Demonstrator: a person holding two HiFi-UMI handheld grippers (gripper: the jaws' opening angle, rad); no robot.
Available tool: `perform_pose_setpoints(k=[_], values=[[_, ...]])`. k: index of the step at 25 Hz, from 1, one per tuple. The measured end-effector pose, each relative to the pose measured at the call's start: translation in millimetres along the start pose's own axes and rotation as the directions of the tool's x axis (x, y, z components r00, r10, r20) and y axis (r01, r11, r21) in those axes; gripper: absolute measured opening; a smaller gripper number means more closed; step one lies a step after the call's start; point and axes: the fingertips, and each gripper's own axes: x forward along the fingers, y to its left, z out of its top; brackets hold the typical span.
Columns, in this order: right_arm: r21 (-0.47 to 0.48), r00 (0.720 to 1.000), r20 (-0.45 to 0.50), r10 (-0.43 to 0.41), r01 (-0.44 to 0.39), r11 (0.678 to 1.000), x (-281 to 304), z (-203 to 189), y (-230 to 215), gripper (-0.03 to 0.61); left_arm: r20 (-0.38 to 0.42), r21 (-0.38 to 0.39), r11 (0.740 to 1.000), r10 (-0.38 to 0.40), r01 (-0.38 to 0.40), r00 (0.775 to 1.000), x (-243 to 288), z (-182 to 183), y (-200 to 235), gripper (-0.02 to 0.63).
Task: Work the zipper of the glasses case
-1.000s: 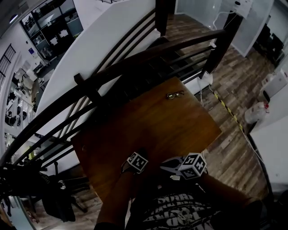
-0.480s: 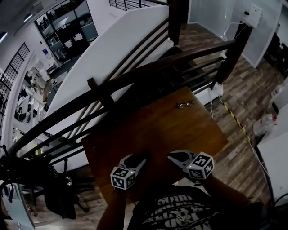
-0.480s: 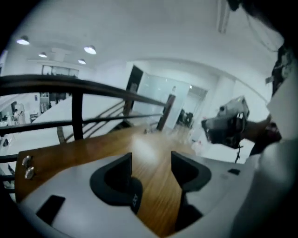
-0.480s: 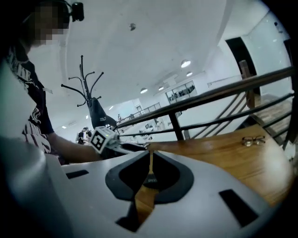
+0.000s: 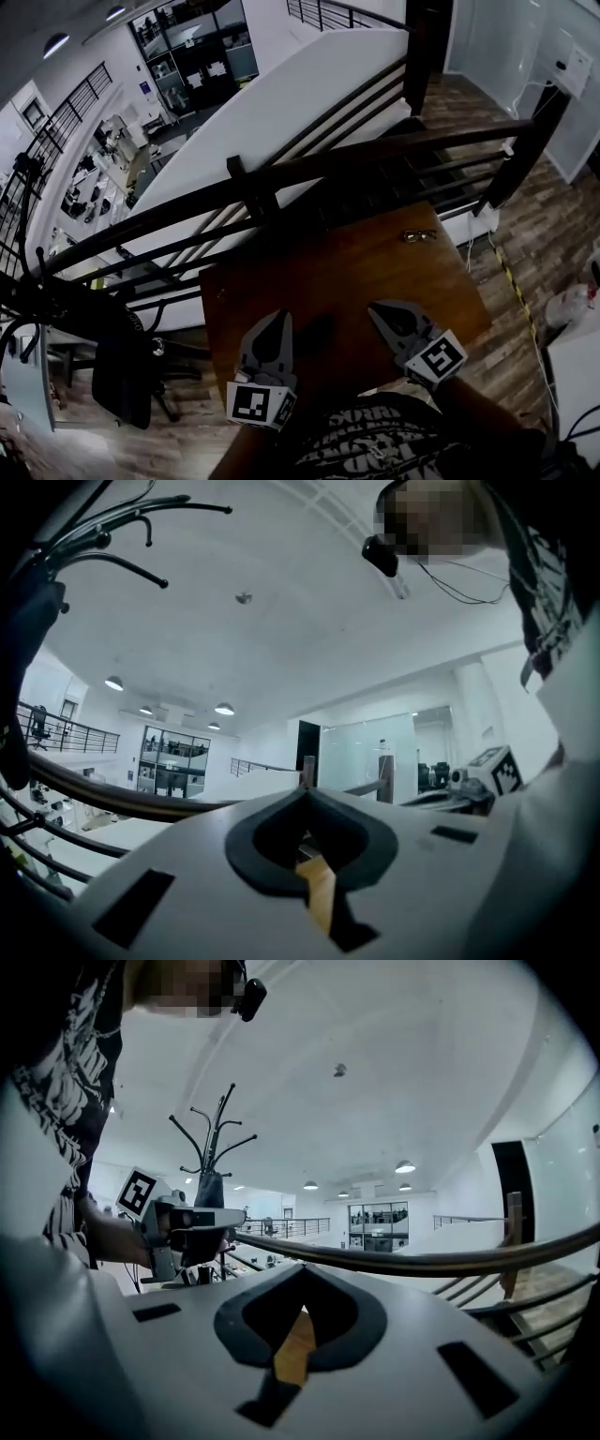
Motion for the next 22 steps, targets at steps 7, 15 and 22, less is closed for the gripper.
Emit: perform_pose_setpoints(k=[7, 15, 22], values=[[0.009, 0.997, 0.005, 0.072, -0.072, 0.997, -5, 8, 4, -0.002, -0.005, -0.055, 0.998, 0.029, -0.029, 1.0, -11, 11, -14, 0.006], [0.031, 0.997, 0.011, 0.082, -0.083, 0.996, -35, -1, -4, -0.002, -0.014, -0.053, 0.998, 0.019, -0.02, 1.0, -5, 2, -39, 0.006], [0.044, 0.993, 0.049, 0.107, -0.109, 0.993, -57, 6, -6, -0.002, -0.023, -0.056, 0.998, 0.023, -0.025, 0.999, -6, 1, -63, 0.006]])
